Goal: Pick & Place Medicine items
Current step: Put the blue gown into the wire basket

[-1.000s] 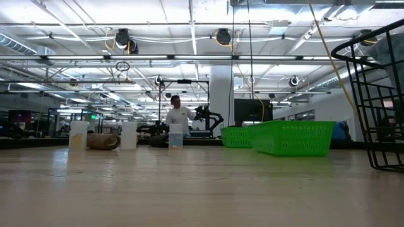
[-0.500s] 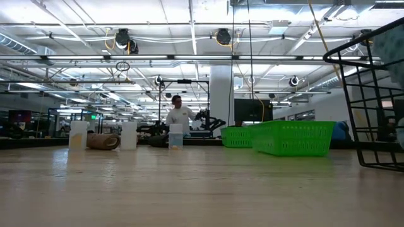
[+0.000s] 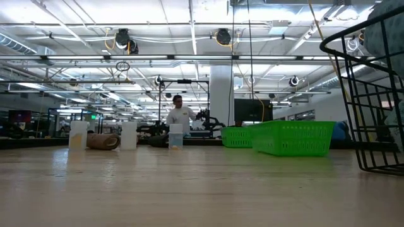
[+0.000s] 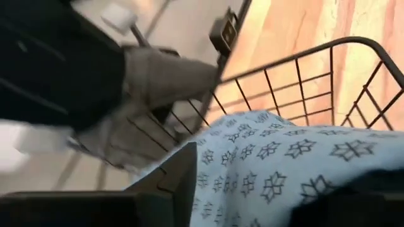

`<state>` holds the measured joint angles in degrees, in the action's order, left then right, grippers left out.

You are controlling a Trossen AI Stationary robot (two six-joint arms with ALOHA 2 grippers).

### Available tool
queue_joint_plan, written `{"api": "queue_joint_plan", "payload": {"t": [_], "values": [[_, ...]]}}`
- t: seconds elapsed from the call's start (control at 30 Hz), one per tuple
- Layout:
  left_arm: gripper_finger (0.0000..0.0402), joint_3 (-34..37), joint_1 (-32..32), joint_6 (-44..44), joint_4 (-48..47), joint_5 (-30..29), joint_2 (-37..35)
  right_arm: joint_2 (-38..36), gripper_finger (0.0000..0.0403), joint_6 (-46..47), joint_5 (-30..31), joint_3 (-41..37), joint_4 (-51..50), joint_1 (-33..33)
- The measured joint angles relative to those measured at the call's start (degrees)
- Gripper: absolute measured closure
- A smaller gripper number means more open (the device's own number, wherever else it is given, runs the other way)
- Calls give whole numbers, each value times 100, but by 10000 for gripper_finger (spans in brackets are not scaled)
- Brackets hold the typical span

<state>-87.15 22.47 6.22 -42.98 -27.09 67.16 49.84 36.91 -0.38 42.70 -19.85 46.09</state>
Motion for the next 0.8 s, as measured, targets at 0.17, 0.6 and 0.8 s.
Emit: {"api": "queue_joint_plan", "payload": {"t": [0.17,0.6,0.8], "values": [[355,0,0,-1,0,0,0,-167,224,317,4,4,119,0],[355,0,1,-120,-2,-2,0,-1278,191,142,17,11,-1137,2],[355,0,0,-102,-1,-2,-2,-2025,191,-314,208,11,-1483,3]]}}
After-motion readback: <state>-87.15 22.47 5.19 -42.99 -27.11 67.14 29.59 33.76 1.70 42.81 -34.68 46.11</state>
